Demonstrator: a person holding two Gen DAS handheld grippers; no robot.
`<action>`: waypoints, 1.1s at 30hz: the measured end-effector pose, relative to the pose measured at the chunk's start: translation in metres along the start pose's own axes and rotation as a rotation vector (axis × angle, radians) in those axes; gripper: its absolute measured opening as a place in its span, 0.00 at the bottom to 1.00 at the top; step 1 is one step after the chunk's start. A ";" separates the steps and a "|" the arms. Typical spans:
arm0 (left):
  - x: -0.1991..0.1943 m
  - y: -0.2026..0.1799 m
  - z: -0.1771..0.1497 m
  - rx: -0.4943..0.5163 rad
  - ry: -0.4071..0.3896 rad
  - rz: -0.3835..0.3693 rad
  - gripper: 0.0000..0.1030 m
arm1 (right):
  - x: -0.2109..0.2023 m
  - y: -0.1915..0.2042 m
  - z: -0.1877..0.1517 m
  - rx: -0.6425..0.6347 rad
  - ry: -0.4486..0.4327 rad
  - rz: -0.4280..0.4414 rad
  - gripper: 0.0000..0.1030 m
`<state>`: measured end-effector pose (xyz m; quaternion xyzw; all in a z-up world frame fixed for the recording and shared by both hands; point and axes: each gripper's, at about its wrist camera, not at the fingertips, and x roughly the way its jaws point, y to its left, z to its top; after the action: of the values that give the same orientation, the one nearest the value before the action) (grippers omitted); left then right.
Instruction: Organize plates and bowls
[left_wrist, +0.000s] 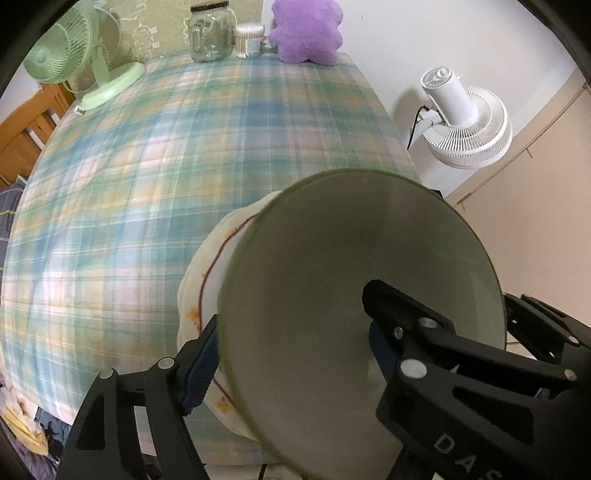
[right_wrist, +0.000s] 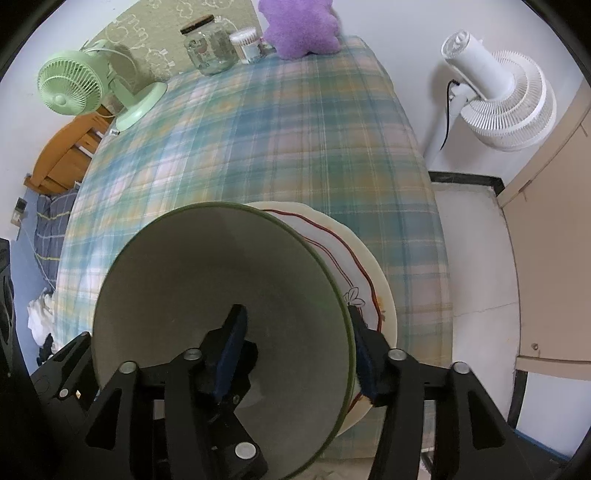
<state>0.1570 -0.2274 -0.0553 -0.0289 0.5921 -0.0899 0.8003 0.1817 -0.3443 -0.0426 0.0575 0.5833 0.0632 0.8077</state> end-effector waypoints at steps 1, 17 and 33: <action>-0.003 0.001 0.000 0.002 -0.009 0.004 0.79 | -0.003 0.002 -0.001 -0.004 -0.013 -0.006 0.63; -0.077 0.047 -0.005 0.046 -0.231 0.033 0.83 | -0.072 0.035 -0.015 0.054 -0.252 -0.140 0.66; -0.114 0.182 -0.061 0.168 -0.501 0.157 0.90 | -0.067 0.157 -0.074 0.112 -0.436 -0.159 0.66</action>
<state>0.0871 -0.0242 0.0062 0.0624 0.3668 -0.0664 0.9258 0.0856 -0.1991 0.0229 0.0682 0.4006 -0.0471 0.9125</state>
